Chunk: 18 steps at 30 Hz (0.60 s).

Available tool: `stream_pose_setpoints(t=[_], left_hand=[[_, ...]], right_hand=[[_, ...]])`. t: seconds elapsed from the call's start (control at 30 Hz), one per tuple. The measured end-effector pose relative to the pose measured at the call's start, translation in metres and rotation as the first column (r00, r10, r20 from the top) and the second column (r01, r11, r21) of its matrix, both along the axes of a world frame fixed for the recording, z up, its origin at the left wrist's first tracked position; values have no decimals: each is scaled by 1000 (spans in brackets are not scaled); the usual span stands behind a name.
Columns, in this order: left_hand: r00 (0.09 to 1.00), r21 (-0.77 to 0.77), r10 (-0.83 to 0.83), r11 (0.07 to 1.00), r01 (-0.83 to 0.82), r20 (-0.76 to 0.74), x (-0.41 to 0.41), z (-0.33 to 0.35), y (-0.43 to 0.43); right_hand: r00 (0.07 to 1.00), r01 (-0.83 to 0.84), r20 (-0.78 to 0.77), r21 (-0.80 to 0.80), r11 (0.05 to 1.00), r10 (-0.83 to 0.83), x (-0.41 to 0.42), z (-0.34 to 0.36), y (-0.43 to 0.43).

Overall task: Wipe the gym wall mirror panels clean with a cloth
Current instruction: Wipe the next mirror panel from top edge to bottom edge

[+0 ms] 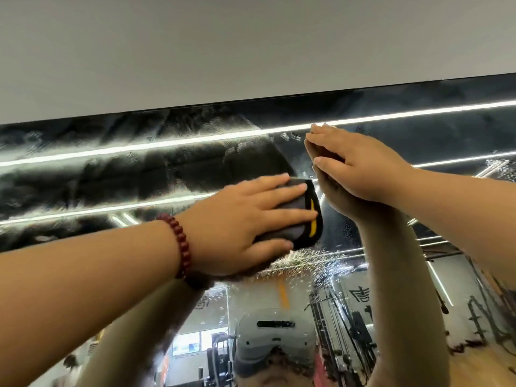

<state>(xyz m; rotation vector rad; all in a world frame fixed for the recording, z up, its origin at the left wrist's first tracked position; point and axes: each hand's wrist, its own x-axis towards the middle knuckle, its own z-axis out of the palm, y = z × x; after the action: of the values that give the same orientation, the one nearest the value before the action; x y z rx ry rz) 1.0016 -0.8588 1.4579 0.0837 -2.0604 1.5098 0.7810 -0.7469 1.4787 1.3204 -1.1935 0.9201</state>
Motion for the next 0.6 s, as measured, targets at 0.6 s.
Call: stream_pose_setpoints(t=[0.6], left_hand=[[831, 179, 65, 983, 42, -553, -5, 131, 11]], right_hand=[[999, -33, -35, -36, 999, 32, -9, 5, -4]])
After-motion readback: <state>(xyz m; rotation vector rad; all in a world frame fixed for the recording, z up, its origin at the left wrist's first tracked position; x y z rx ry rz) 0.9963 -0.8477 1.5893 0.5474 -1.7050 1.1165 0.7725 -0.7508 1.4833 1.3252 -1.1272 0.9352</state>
